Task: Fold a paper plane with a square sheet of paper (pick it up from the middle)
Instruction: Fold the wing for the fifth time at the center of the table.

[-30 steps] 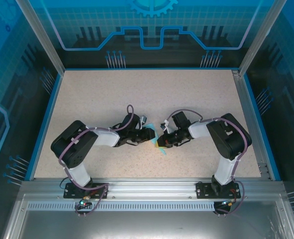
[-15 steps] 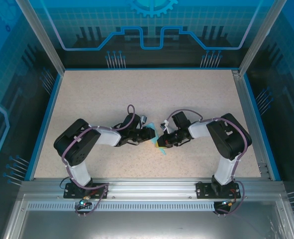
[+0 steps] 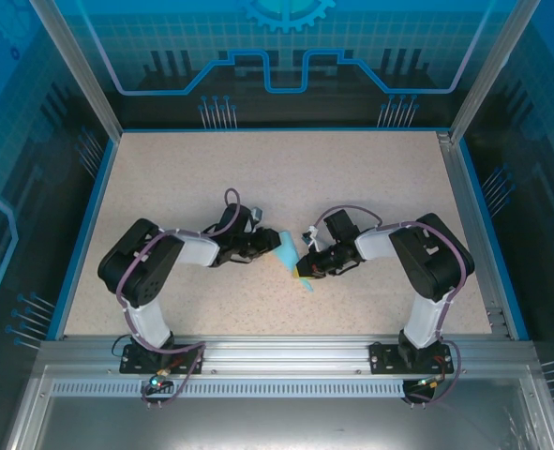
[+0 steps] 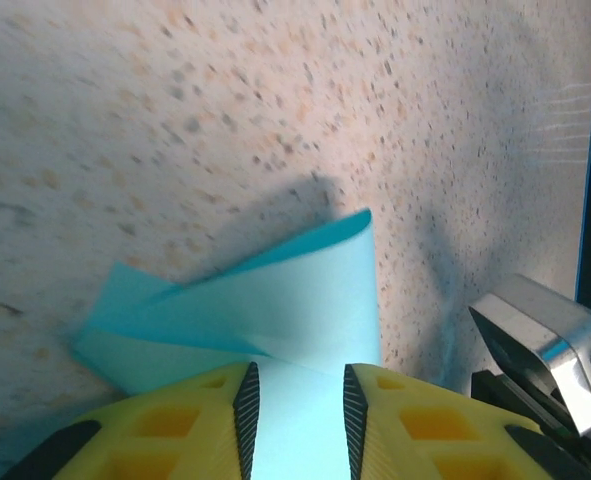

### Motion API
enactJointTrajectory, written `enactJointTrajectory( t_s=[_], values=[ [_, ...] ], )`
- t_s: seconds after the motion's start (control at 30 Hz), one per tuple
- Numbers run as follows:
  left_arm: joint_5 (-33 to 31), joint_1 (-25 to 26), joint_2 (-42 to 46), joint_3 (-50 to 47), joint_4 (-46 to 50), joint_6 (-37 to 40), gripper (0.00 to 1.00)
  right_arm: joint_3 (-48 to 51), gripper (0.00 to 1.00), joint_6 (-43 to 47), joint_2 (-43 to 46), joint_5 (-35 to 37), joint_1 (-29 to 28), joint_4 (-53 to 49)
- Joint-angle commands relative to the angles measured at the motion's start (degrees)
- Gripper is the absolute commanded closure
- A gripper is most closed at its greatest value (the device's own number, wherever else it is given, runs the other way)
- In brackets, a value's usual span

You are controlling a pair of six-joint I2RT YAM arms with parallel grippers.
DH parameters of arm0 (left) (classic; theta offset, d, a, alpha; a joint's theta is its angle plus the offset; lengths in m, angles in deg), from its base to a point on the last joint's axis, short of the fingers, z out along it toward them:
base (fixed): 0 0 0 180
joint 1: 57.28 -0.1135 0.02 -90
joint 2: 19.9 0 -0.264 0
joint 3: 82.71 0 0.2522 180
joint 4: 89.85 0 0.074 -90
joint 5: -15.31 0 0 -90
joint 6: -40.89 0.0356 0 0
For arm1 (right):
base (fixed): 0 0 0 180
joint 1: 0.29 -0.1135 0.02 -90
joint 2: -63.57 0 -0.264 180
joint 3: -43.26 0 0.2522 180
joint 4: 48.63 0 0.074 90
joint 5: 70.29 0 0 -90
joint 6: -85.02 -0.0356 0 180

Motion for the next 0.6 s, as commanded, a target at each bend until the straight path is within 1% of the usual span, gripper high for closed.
enactJointTrajectory(
  t_s=[0.0,0.3,0.57],
  values=[
    [-1.6,-3.7,-0.6,0.0,4.4,3.7,0.68,2.7,0.98,1.4,-2.6,5.9,1.4,-8.8],
    [-0.1,-6.3,1.1,2.5,7.9,6.1,0.68,1.9,0.98,1.4,-2.9,5.2,1.4,-8.8],
    [0.4,-6.6,9.9,3.1,12.6,6.4,0.67,1.1,0.98,0.6,-3.1,5.3,1.4,-8.9]
  ],
)
